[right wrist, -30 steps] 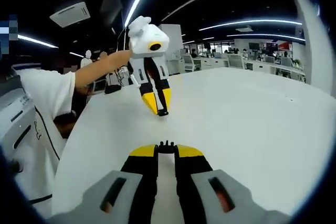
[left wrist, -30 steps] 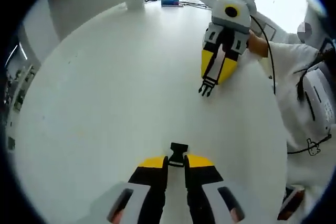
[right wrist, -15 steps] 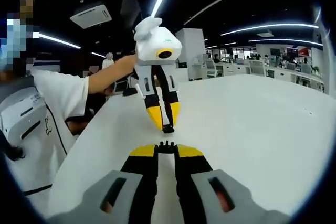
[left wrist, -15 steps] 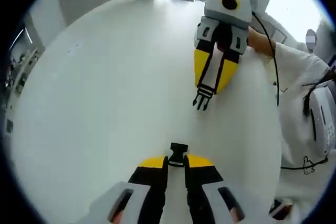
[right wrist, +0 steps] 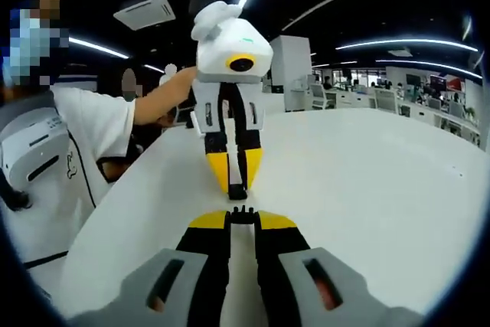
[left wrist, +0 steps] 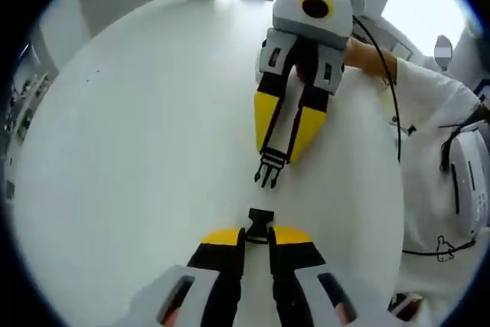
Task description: Snap the two parts of the plastic buckle together until the buckle closes and remains connected.
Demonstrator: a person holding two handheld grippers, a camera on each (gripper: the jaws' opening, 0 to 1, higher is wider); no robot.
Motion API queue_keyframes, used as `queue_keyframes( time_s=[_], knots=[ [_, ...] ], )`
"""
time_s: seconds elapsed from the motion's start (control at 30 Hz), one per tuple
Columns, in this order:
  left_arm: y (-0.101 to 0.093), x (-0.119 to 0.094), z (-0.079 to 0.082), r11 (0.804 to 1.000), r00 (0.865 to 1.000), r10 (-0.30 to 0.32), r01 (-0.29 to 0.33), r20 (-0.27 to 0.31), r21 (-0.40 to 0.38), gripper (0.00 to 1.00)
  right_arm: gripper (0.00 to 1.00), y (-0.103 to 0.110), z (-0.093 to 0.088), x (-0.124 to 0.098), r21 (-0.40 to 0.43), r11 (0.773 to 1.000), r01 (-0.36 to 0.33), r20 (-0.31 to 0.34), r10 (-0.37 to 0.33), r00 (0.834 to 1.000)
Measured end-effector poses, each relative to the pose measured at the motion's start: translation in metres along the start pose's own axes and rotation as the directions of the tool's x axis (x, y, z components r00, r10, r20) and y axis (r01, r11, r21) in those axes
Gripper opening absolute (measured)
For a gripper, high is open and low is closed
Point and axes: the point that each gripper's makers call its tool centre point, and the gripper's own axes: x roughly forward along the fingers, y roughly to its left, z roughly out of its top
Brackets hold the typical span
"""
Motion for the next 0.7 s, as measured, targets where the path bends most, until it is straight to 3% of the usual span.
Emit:
queue_keyframes(
  time_s=[0.7],
  knots=[
    [-0.005, 0.003, -0.004, 0.999, 0.998, 0.044, -0.044, -0.048, 0.001, 0.11, 0.12, 0.003, -0.011, 0.004, -0.1, 0.992, -0.076, -0.076, 0.069, 0.995]
  ],
)
